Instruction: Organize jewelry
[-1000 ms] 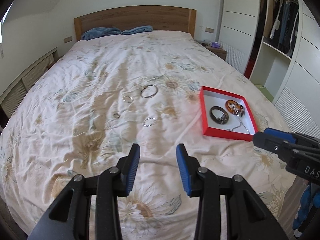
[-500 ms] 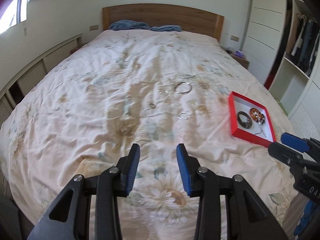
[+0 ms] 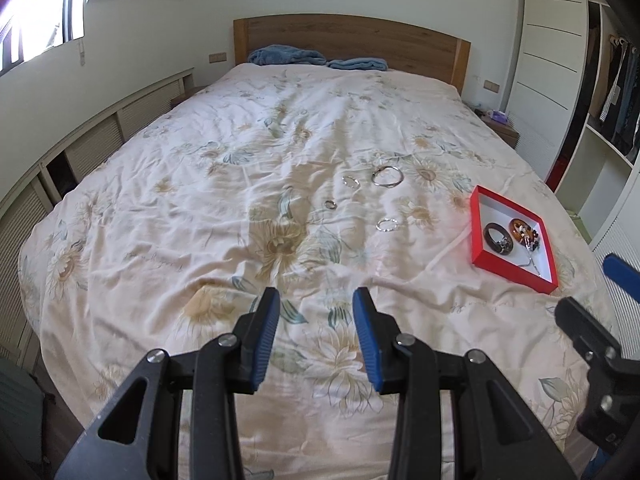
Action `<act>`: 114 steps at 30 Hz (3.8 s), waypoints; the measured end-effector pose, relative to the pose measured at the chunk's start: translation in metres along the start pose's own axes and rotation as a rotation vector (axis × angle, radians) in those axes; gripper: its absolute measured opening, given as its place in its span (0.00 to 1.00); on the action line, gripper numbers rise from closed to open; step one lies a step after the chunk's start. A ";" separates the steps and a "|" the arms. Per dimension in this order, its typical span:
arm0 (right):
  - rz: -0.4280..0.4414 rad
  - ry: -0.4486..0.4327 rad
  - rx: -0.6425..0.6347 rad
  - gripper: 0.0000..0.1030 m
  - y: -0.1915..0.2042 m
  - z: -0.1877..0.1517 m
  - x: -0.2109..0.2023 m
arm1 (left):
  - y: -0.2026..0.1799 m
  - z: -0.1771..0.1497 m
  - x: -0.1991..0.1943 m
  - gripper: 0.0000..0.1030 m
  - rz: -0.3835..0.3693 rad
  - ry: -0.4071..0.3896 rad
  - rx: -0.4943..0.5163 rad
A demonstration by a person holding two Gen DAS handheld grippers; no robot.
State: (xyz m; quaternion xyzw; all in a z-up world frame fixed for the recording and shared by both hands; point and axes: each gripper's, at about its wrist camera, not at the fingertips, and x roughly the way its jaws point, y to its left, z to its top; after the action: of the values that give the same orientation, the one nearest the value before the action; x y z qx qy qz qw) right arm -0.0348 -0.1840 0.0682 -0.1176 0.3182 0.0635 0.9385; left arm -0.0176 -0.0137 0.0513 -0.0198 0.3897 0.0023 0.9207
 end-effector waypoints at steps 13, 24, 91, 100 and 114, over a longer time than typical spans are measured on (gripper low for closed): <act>0.009 -0.060 0.041 0.82 -0.001 -0.007 -0.024 | -0.009 -0.010 -0.019 0.35 0.014 -0.023 0.026; 0.067 -0.026 0.021 0.94 0.003 -0.014 -0.025 | -0.016 -0.014 -0.018 0.35 0.003 -0.025 0.047; 0.464 0.320 0.289 0.27 -0.047 0.038 0.349 | -0.010 0.109 0.323 0.26 -0.069 0.171 0.021; 0.485 0.361 0.328 0.24 -0.046 0.029 0.371 | -0.016 0.106 0.348 0.26 -0.079 0.187 0.056; 0.499 0.354 0.371 0.17 -0.048 0.023 0.391 | -0.010 0.100 0.358 0.19 -0.117 0.164 0.048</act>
State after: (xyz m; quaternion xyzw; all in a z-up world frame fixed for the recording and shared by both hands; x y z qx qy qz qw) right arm 0.2966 -0.2069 -0.1453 0.1268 0.5011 0.2104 0.8298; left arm 0.3034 -0.0239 -0.1359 -0.0208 0.4617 -0.0623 0.8846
